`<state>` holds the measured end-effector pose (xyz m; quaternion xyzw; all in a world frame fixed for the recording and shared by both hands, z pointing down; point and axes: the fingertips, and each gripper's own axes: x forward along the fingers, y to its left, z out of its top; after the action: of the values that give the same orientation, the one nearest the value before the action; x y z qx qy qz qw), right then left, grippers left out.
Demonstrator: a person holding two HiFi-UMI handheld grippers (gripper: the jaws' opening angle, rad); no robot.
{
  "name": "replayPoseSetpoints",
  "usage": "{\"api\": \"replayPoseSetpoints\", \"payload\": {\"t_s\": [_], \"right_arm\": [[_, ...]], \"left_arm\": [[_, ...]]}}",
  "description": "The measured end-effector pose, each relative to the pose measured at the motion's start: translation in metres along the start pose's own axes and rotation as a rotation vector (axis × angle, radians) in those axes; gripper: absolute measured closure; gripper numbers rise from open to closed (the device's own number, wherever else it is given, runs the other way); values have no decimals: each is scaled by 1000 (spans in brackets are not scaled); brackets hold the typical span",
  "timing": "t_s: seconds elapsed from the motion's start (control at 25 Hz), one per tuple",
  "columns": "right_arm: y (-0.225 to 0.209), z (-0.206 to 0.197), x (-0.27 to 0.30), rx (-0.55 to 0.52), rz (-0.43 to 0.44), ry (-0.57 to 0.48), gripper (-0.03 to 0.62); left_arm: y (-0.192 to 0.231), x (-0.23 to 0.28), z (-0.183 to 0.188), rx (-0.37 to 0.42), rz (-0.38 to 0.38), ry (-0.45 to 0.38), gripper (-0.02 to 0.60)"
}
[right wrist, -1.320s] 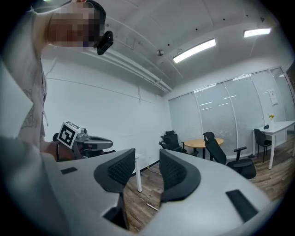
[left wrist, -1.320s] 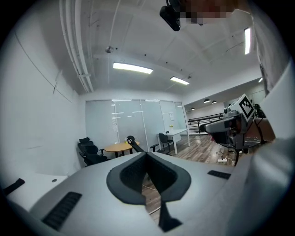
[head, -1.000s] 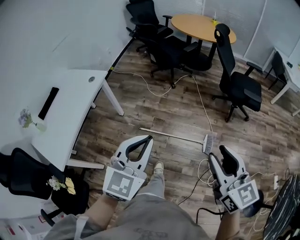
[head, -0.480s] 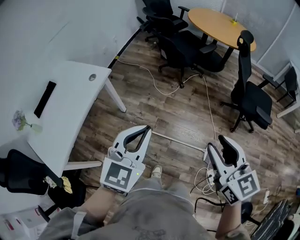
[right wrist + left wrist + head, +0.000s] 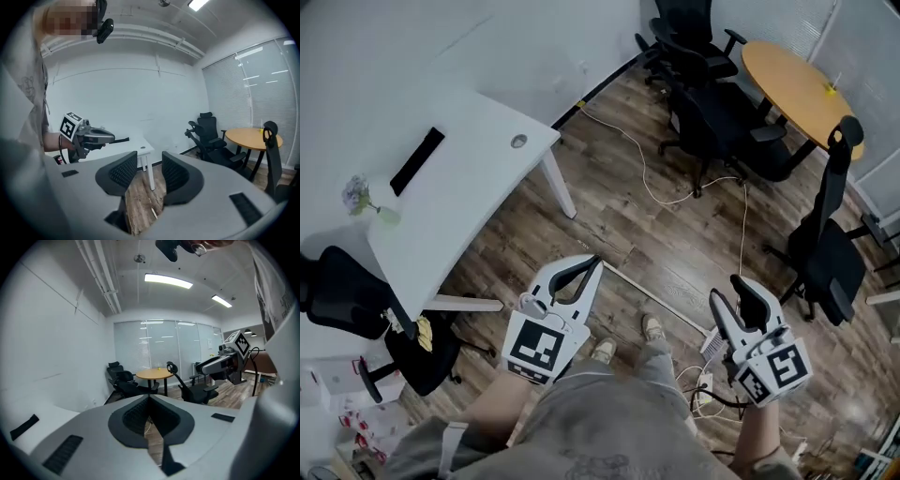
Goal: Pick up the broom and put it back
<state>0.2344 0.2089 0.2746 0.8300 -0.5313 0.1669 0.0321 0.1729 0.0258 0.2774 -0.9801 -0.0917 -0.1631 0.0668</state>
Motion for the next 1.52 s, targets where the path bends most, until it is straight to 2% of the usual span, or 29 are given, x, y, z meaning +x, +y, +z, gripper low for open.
{"api": "replayPoseSetpoints", "payload": {"t_s": [0.28,0.4,0.56,0.76,1.08,1.36,1.52], "right_arm": [[-40,-16,69,13,234,108,413],[-51,-47,105,17,300,199,413],[-50,-101,158,24,375,326,413],[-37,-189,209,0,432,487,413],[-33,-360,266,-25,438,696,413],[-50,-511,300,-24,388,821,413],[-55,-582,315,-45,368,877,413]], "left_arm": [[18,20,-11,-81,189,64,566],[26,21,-30,-116,256,107,566],[39,22,-78,-181,326,186,566],[45,20,-158,-280,368,261,566],[53,34,-315,-418,398,361,566],[30,58,-464,-435,345,461,566],[14,66,-547,-505,310,503,566]]}}
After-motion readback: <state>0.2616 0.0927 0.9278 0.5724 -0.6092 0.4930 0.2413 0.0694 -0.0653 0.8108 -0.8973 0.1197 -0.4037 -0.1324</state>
